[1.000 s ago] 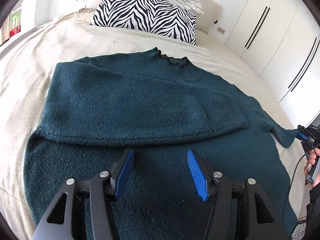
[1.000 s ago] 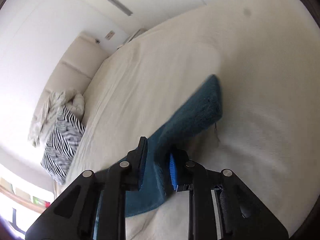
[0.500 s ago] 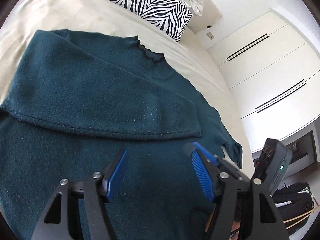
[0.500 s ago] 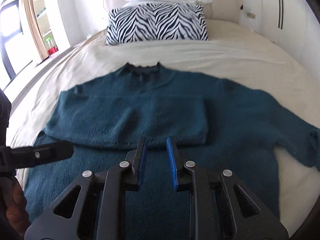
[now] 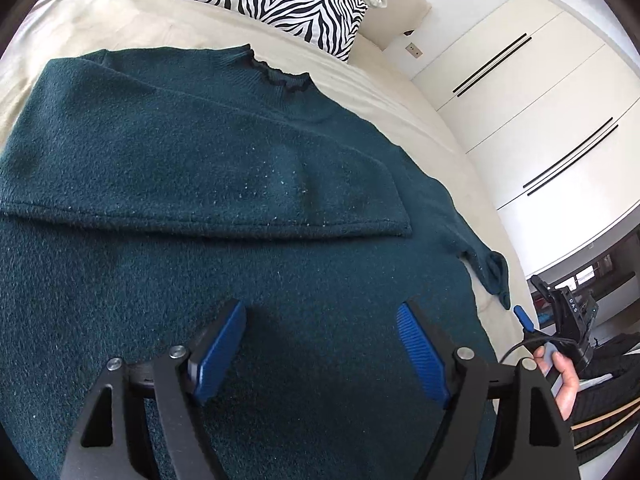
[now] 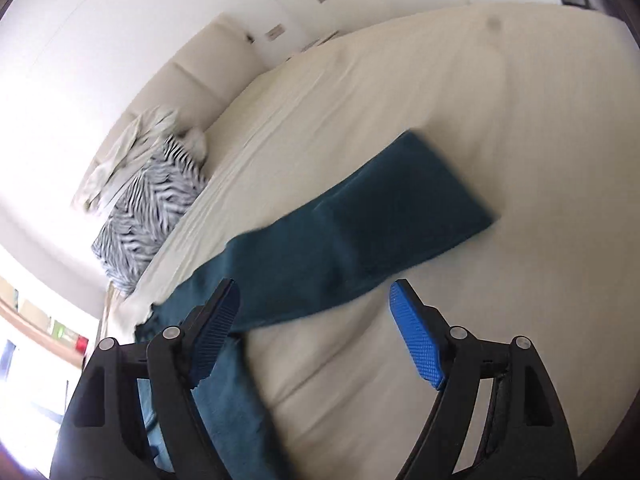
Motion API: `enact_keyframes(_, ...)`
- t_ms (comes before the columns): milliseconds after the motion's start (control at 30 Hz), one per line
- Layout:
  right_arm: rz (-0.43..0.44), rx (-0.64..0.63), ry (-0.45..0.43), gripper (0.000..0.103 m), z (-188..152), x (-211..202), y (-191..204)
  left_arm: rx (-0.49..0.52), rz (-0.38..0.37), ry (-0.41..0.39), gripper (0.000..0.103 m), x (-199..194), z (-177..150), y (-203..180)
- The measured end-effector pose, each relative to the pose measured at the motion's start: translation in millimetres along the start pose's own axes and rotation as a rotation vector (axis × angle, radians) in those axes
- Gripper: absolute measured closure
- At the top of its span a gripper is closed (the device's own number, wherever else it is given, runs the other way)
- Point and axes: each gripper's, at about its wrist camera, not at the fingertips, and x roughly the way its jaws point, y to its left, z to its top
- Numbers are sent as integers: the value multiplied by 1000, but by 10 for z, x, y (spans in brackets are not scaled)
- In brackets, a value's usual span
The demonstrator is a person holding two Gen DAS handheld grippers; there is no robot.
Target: Fold small clothes
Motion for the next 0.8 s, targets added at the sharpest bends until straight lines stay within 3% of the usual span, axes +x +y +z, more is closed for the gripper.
enact_keyframes(100,142,313,89,28,174,67,-713,42,21,-18,16,44,-52,-57)
enact_keyframes(133,149,394,109,32,187,91,-906,58,35,-23,15,55,-72,-80)
enact_keyframes(167,157,443,114,41,181,115,-1029,76,47,-28,15,57,-91,-100)
enact_keyframes(233,160,448,85,42,217,121,-1107,102,62,-31,15,54,-120,-128)
enact_keyframes(333,128,397,79,47,274,234,-1014,99,57,-28,15,31,-133,-114)
enact_keyframes(400,114,366,99,78,404,306,-946,94,45,-26,15,17,-132,-88)
enact_keyframes(433,86,341,103,83,449,330,-886,97,41,-26,15,5,-141,-79)
enact_keyframes(600,-90,90,-4,88,770,213,-297,110,27,-32,15,-21,-175,-50)
enact_keyframes(800,-186,-303,-51,94,862,206,793,77,-4,-38,15,-81,-178,-9)
